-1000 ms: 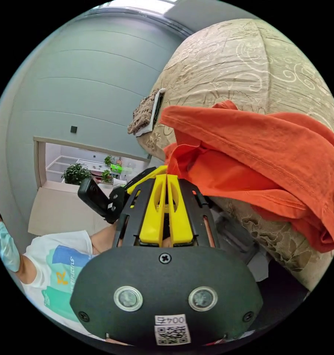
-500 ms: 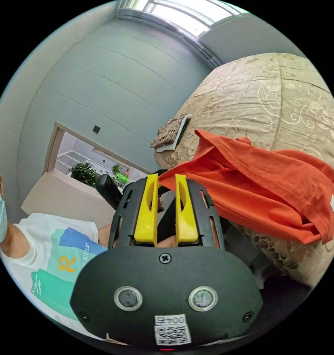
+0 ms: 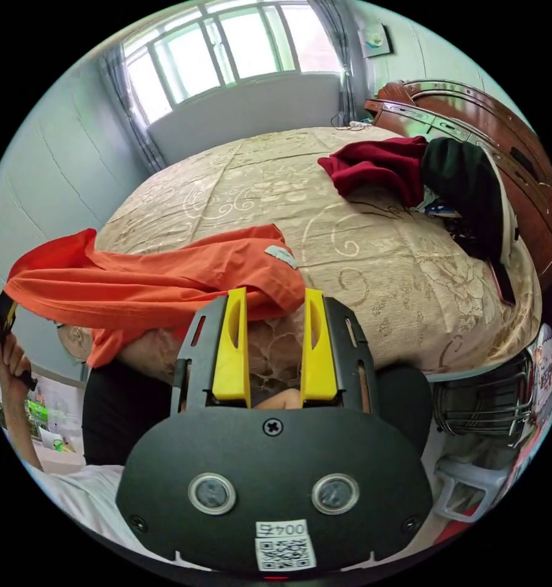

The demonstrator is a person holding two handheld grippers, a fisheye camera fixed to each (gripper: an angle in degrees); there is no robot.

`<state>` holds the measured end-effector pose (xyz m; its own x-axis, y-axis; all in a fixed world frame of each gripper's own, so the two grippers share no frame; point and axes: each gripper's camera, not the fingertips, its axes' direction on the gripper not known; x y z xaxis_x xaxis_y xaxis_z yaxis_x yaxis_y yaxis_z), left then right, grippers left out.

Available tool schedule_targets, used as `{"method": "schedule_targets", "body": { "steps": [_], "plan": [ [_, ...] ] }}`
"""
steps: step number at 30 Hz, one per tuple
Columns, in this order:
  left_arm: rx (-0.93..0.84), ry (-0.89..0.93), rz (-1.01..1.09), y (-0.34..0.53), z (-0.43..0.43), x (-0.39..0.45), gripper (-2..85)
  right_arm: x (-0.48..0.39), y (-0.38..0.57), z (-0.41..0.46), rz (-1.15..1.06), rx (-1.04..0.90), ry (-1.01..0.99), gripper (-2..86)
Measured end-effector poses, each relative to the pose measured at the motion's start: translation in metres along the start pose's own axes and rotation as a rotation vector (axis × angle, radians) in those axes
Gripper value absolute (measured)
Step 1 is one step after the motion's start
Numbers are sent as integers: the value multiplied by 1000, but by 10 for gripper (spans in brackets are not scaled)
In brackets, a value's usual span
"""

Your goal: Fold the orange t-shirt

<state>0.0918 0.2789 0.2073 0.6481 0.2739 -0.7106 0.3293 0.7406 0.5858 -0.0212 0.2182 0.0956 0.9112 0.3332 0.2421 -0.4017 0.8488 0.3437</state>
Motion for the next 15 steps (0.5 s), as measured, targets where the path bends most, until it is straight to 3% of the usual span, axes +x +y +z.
{"method": "schedule_targets", "body": {
  "steps": [5, 7, 10, 12, 15],
  "plan": [
    [9, 3, -1, -9, -3, 9, 0, 26, -20, 17, 21, -79, 172, 30],
    [11, 22, -16, -13, -2, 7, -1, 52, -35, 9, 63, -65, 136, 27],
    [8, 18, -16, -17, 5, 13, -1, 84, -66, -4, 94, -95, 15, 43],
    [22, 33, -29, -20, 10, 16, 0, 109, -84, 5, 173, -244, -220, 52],
    [34, 64, -54, -27, 18, 20, 0, 139, -85, 9, 336, -309, -445, 65]
  ]
}}
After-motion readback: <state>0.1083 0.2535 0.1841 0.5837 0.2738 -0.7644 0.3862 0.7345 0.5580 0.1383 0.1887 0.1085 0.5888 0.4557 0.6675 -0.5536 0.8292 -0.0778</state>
